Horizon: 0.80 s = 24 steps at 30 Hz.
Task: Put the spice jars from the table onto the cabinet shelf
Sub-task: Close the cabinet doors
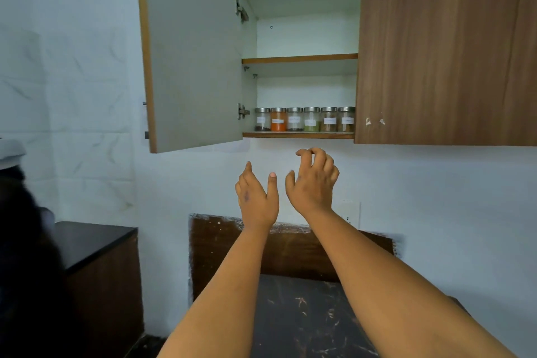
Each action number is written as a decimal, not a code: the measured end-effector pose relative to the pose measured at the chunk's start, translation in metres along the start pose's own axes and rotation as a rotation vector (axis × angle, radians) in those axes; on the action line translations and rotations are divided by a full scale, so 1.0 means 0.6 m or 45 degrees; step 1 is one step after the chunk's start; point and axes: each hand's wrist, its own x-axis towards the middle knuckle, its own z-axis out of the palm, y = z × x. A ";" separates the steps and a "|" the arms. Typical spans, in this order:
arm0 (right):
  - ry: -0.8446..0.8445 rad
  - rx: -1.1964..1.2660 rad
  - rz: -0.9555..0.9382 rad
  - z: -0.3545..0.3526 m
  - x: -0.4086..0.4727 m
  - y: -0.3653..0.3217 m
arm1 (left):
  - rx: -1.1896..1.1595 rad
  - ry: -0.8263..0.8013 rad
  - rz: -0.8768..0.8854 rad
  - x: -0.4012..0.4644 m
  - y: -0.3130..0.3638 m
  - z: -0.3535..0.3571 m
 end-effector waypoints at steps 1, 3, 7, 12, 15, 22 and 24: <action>0.009 0.008 -0.006 0.000 0.005 -0.018 | -0.021 0.002 -0.033 0.008 -0.005 -0.015; 0.000 0.038 -0.011 0.003 0.016 -0.055 | -0.088 0.005 -0.147 0.028 -0.018 -0.045; -0.147 0.115 -0.010 0.020 0.025 -0.134 | -0.136 -0.091 -0.430 0.067 -0.075 -0.107; -0.224 0.261 0.055 0.045 0.021 -0.251 | -0.266 0.160 -0.422 0.125 -0.124 -0.196; -0.259 0.403 0.116 0.055 0.019 -0.317 | -0.395 0.259 -0.292 0.156 -0.119 -0.231; -0.374 0.474 0.121 0.075 0.005 -0.375 | -0.503 0.278 -0.208 0.181 -0.136 -0.255; -0.393 0.443 0.096 0.076 0.005 -0.364 | -0.431 0.287 -0.117 0.181 -0.131 -0.258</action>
